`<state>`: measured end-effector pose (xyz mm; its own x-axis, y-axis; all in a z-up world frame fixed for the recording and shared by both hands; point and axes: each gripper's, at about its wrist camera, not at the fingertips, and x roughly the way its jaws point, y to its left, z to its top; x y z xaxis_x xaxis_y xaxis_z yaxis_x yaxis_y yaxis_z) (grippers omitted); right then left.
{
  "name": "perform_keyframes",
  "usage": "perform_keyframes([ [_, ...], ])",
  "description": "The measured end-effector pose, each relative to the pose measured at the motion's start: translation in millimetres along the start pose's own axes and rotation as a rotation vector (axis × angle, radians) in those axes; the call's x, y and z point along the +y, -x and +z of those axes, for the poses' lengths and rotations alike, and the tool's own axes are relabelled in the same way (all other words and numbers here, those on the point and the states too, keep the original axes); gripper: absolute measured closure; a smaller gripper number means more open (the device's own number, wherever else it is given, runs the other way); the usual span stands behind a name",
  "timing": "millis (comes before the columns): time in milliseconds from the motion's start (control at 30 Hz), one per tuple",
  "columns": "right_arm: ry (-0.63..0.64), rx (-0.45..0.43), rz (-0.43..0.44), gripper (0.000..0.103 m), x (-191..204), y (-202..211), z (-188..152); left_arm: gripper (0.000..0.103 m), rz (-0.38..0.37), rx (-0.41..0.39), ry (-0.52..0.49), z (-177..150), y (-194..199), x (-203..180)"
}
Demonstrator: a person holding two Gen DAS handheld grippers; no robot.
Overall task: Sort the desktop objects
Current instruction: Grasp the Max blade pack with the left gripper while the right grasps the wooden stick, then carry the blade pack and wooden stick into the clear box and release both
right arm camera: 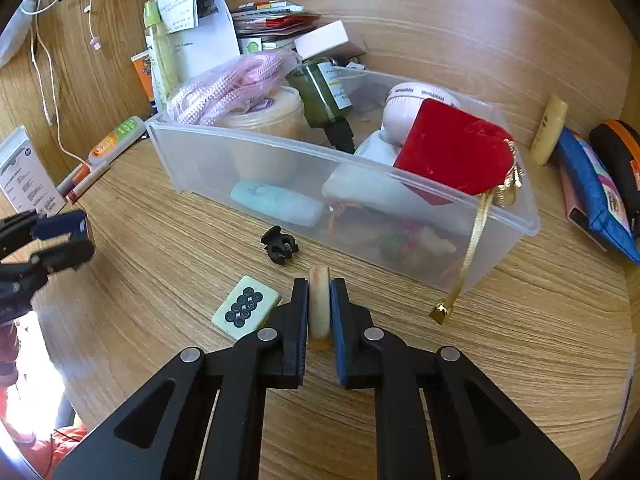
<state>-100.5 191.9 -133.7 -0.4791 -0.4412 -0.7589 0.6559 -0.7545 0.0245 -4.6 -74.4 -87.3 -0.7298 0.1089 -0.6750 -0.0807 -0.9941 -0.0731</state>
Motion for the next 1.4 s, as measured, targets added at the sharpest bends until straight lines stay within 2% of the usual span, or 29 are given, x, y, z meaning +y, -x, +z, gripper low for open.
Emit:
perform_keyframes([
  [267, 0.012, -0.032, 0.006, 0.093, 3, 12, 6, 0.056, -0.017, -0.089, -0.029, 31, 8, -9],
  [633, 0.029, -0.157, 0.002, 0.093, -8, 55, 30, 0.056, -0.086, -0.165, -0.06, 81, -3, -31],
  [867, 0.044, -0.193, 0.01, 0.093, -20, 57, 49, 0.056, -0.124, -0.17, -0.069, 106, -22, -44],
  [1067, 0.051, -0.184, 0.028, 0.093, -28, 42, 63, 0.056, -0.165, -0.148, -0.078, 127, -46, -52],
  [1400, 0.044, -0.154, 0.052, 0.093, -42, 19, 73, 0.056, -0.213, -0.107, -0.106, 135, -75, -69],
])
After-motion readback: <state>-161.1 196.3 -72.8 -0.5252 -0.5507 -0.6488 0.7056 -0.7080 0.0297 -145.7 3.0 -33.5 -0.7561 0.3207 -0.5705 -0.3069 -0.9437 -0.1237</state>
